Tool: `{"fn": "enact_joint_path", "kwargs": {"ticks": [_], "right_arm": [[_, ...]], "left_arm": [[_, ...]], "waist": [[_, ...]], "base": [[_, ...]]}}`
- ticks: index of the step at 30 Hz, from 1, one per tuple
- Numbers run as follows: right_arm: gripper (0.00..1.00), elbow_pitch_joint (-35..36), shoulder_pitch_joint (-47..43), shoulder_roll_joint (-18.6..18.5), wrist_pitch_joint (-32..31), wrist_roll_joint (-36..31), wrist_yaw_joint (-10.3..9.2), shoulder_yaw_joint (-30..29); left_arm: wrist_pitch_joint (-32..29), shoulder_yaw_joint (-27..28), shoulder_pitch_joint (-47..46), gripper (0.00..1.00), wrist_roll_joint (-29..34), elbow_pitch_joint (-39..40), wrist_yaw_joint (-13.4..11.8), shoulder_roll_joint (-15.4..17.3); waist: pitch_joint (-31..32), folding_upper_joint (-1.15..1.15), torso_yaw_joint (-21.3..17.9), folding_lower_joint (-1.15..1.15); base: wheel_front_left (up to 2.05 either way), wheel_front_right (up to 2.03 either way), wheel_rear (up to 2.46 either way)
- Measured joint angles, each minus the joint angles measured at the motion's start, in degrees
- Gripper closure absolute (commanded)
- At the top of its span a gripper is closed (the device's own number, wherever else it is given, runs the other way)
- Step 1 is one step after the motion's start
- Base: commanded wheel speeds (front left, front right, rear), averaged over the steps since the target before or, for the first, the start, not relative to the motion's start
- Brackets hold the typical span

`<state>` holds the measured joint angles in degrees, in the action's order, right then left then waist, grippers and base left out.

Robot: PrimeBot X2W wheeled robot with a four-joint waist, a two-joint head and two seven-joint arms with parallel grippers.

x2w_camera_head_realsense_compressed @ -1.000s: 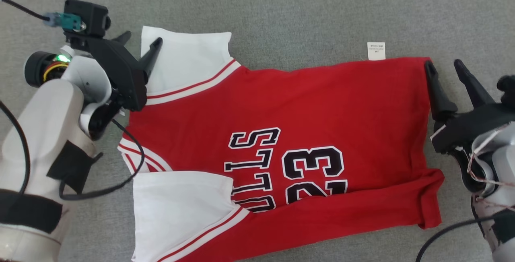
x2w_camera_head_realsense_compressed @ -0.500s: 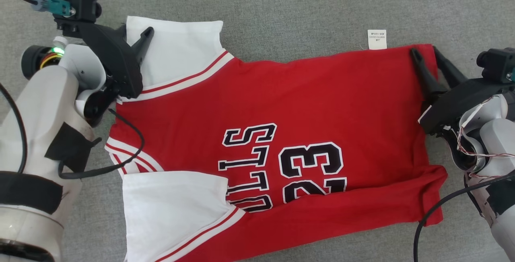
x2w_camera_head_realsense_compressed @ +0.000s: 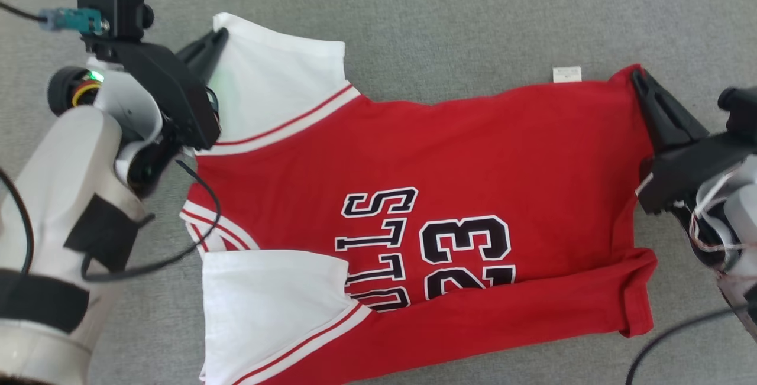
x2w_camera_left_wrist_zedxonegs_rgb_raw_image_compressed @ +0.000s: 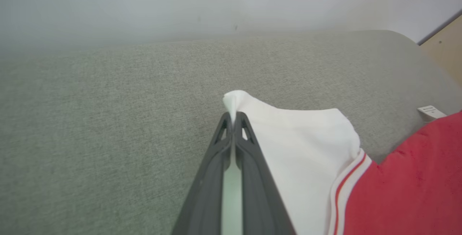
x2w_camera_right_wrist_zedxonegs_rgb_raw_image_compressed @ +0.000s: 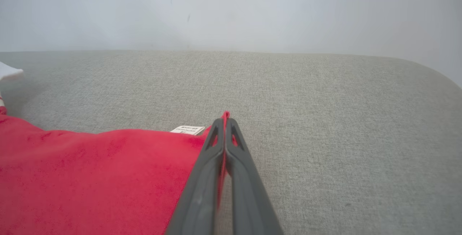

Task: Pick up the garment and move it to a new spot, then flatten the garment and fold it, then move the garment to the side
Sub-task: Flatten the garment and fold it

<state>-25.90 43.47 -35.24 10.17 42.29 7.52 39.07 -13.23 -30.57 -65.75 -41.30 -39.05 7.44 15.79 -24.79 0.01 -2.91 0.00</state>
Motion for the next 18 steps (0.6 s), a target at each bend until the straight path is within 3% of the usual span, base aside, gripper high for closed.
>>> {"fn": "enact_joint_path", "kwargs": {"ticks": [8, 18], "right_arm": [[1.0, 8.0, -5.5, -7.1, 3.9, -7.7, 0.0, 4.3], [1.0, 14.6, -15.1, -11.7, 4.8, -12.4, 0.0, 1.1]], "left_arm": [[3.0, 0.7, 10.2, 1.0, -2.6, 15.7, -0.6, 4.2], [4.6, 2.9, 29.0, 1.0, -3.5, 40.8, -7.6, 10.6]], "waist": [[1.7, 0.0, 2.1, 0.0], [3.5, 0.0, 4.5, -0.01]], "base": [[0.0, 0.0, 0.0], [0.0, 0.0, 0.0]]}}
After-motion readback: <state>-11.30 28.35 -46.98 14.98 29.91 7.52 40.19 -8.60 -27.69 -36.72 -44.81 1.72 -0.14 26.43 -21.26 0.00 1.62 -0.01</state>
